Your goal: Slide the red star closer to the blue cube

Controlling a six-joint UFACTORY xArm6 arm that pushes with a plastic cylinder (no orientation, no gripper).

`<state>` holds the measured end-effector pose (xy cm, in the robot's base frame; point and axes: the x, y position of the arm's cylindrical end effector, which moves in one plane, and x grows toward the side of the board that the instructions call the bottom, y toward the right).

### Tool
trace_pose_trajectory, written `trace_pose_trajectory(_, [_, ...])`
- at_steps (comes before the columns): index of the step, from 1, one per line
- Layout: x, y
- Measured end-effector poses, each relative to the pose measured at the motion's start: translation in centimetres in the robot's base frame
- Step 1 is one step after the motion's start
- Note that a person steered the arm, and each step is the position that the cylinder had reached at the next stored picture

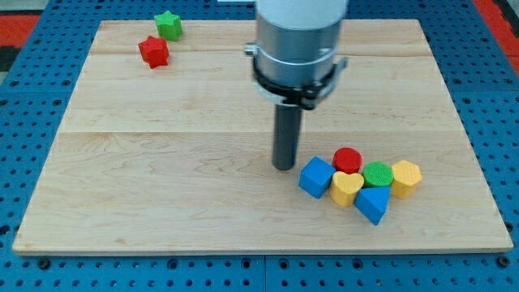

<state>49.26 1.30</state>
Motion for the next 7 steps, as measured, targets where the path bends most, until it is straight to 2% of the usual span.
trace_pose_trajectory(3, [-16.6, -12.6])
trace_pose_trajectory(5, [-23.8, -14.4])
trace_pose_trajectory(6, [-25.4, -18.6])
trace_pose_trajectory(7, [-24.0, -21.6])
